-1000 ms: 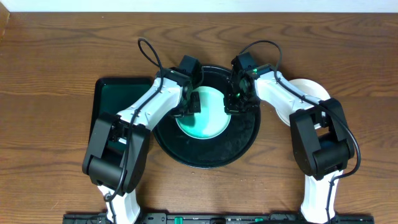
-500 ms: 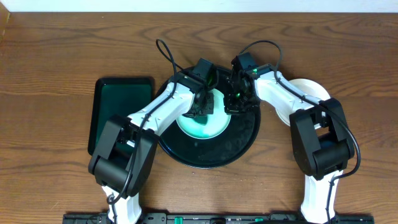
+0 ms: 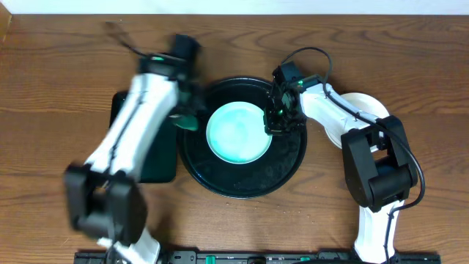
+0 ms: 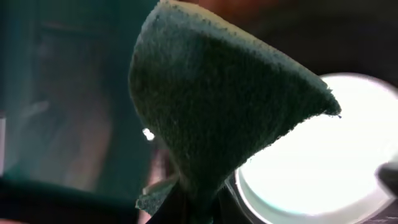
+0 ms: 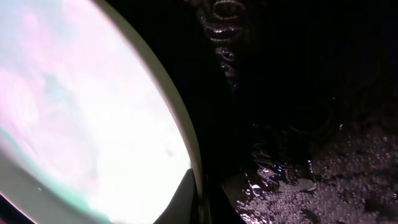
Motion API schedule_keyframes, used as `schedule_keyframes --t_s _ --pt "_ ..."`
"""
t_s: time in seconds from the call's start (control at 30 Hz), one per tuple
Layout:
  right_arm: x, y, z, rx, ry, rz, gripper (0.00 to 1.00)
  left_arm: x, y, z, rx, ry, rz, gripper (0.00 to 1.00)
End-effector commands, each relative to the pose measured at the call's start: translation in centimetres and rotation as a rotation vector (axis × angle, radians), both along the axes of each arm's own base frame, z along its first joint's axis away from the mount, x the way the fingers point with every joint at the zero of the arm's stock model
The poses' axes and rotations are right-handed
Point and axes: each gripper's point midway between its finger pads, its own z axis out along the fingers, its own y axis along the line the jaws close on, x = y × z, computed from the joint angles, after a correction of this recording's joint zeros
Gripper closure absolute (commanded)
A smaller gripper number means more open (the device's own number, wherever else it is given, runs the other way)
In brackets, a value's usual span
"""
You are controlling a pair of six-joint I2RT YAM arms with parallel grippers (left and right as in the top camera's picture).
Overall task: Clean dirty plates on tray and stack at the side
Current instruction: 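Lift the scrubbed plate with the right gripper and stack it right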
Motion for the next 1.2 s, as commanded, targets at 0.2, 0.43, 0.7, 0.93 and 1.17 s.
schedule_keyframes --t_s 0.2,0.43,0.7,0.93,1.17 --pt "2.4 -2.1 7.9 -0.308 -0.358 0.081 0.99 -2.5 7.6 5.7 -0.006 -0.085 0.157 0.93" --pt "2.5 -3.1 19.2 -0.678 -0.827 0.011 0.99 -3.7 8.0 3.8 -0.001 -0.02 0.168 0.93" --pt "-0.9 0.3 24.8 -0.892 -1.105 0.094 0.99 -4.3 8.0 2.7 0.002 0.014 0.168 0.93" --pt "-2.7 1.3 27.8 -1.009 -1.25 0.074 0.99 -4.0 8.0 2.7 0.001 0.002 0.168 0.93" --pt "-3.0 1.7 28.0 -1.009 -1.262 0.08 0.99 -4.0 8.0 2.7 0.001 0.001 0.168 0.93"
